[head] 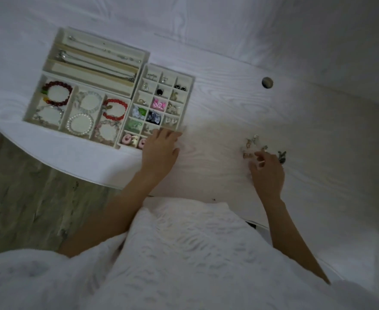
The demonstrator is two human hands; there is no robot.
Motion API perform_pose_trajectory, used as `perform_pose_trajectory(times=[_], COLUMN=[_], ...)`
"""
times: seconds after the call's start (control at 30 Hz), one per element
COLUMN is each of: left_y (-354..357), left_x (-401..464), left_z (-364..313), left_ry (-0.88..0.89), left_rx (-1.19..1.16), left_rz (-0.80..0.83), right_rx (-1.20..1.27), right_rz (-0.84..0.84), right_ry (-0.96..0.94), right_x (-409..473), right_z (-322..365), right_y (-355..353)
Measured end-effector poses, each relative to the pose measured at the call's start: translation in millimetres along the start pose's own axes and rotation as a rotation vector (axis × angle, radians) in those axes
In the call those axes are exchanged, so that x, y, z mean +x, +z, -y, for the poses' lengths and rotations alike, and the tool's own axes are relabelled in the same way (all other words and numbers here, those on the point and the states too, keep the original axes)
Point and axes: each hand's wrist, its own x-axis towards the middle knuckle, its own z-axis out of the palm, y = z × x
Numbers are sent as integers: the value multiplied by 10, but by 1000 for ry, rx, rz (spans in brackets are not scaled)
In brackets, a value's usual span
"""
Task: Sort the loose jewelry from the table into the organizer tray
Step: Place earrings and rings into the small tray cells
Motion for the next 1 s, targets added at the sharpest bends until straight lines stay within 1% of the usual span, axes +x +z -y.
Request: perform_pose_trajectory(times=[0.1,0.23,0.33,0.4,0.5,0.6,0.7,0.77,0.9,1.0], left_y=[-21,-23,13,26,24,24,26,32,43,37], left_x=[-9,-47,-74,-76,-69,-70,-81,-82,-72,-67], left_z=[3,42,32,13,-2,-6,-3,0,27,56], left_ry=[-58,-118,-123,-134,-136,-131,-109,-89,-64,-62], left_rx=[50,56,56,48,48,53,49,56,64,48], left_rz=[-28,-43,-45,-47,-46,-51,-75,-87,-91,-78], right_rx=[79,206,205,248,359,345,309,277,177,141], right_rz=[37,104,180,181,117,63,53,95,236,255], right_ry=[-39,-123,-212,-203,-120,-85,-150,-219,-351,-419], right_x=[79,164,161,175,231,304,344,365,416,444], right_z=[29,196,311,320,290,297,307,311,347,411], right_y=[97,221,268,272,220,147,117,108,101,129])
